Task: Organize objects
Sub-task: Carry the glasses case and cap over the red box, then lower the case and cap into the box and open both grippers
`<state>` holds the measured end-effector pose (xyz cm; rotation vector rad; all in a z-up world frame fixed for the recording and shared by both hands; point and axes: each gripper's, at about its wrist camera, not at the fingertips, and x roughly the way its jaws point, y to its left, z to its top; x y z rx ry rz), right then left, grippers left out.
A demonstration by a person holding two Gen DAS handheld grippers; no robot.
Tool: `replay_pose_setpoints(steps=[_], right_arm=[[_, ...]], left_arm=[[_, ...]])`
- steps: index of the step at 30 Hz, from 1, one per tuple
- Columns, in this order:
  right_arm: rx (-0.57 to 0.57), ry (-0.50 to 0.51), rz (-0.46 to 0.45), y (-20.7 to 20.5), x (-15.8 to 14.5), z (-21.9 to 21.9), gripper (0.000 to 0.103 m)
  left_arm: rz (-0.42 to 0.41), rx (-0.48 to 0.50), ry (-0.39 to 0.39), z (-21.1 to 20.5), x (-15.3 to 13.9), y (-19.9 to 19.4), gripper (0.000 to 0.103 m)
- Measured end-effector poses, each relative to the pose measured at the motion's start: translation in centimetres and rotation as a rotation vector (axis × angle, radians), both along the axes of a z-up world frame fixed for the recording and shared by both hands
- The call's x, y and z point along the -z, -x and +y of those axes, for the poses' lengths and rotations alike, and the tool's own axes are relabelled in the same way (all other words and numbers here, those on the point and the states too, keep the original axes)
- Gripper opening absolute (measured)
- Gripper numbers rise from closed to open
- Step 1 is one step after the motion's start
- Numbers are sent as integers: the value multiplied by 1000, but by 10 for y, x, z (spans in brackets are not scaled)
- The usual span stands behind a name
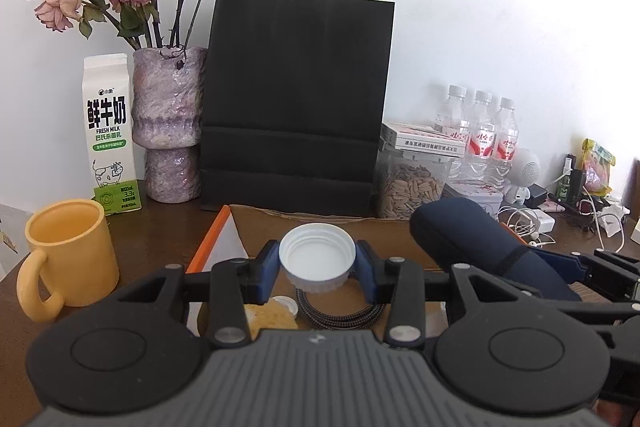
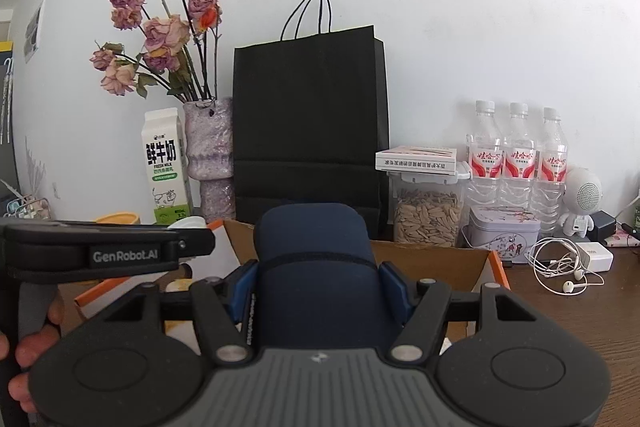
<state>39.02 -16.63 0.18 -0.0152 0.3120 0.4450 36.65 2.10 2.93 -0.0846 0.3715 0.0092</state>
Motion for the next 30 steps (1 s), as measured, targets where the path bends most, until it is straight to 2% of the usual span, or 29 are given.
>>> replay_pose_setpoints(steps=[15, 16, 17, 18, 19, 22, 30], right_arm=[[57, 21, 39, -25, 4, -21, 65], [56, 42, 46, -25, 5, -19, 67], [68, 64, 44, -25, 6, -16, 77], [88, 81, 35, -24, 6, -14, 86], [112, 91, 19, -22, 6, -13, 100], [146, 92, -9, -19, 2, -16, 103], [138, 72, 10, -18, 1, -20, 103]], left_arm=[[32, -26, -19, 11, 14, -15, 42], [23, -31, -21, 10, 14, -14, 51], [19, -39, -26, 10, 14, -14, 62], [13, -48, -31, 9, 14, -13, 91], [-1, -62, -38, 8, 14, -11, 103], [-40, -92, -68, 5, 13, -7, 103], [-58, -97, -58, 5, 11, -2, 103]])
